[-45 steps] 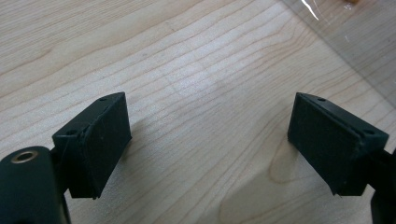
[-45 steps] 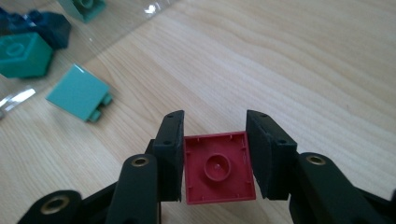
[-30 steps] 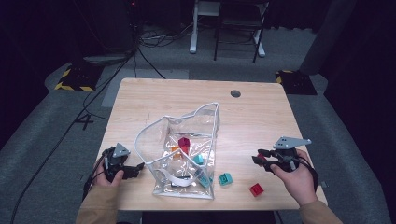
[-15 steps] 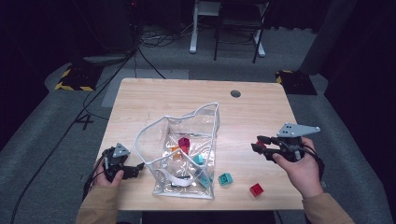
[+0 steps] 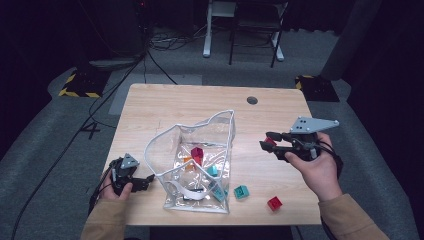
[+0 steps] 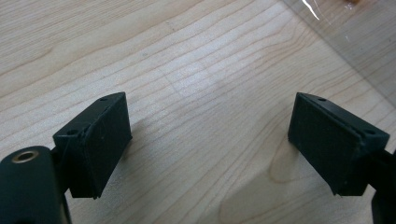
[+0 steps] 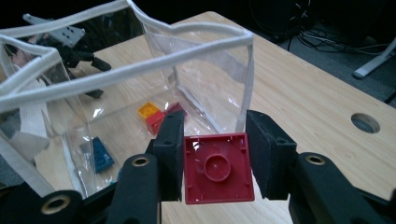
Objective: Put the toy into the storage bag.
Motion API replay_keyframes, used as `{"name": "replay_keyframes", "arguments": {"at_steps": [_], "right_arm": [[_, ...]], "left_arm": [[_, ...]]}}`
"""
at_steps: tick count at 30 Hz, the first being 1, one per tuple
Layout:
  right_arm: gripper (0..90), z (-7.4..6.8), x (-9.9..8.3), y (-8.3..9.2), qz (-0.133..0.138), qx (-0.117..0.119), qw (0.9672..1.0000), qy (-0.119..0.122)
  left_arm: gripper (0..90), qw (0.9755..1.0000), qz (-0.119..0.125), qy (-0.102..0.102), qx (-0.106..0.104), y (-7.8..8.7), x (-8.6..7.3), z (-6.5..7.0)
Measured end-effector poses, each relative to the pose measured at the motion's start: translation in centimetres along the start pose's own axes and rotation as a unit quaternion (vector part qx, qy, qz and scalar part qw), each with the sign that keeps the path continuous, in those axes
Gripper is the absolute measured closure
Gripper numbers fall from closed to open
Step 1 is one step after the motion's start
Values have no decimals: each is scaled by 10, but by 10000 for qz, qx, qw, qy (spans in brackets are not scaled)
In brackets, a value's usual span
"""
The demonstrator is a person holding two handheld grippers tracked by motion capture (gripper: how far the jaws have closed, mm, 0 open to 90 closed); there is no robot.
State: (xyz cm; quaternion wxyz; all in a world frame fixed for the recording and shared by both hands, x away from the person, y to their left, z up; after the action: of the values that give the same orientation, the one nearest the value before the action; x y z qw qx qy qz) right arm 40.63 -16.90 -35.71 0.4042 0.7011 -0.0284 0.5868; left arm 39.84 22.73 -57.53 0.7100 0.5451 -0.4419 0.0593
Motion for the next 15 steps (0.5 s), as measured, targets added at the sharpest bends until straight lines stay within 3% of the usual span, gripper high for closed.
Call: {"name": "replay_keyframes", "arguments": {"at_steps": [15], "right_arm": [[592,-16,44,-6,200,163,9994,221]], "left_arm": [[135,10000,0,1,1,0,0,0]]}}
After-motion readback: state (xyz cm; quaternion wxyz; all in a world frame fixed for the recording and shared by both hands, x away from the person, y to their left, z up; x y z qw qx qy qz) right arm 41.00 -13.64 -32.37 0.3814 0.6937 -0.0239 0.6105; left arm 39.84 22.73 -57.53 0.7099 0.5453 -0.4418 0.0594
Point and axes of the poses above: each handheld gripper's, and its own axes: y roughly backward along the jaws, x roughly out of its top, z roughly to its right, the point moved 9 cm from there along -y, roughly forward along the jaws, and after that the axes turned 1 degree about -y, right-handed, at the moved point
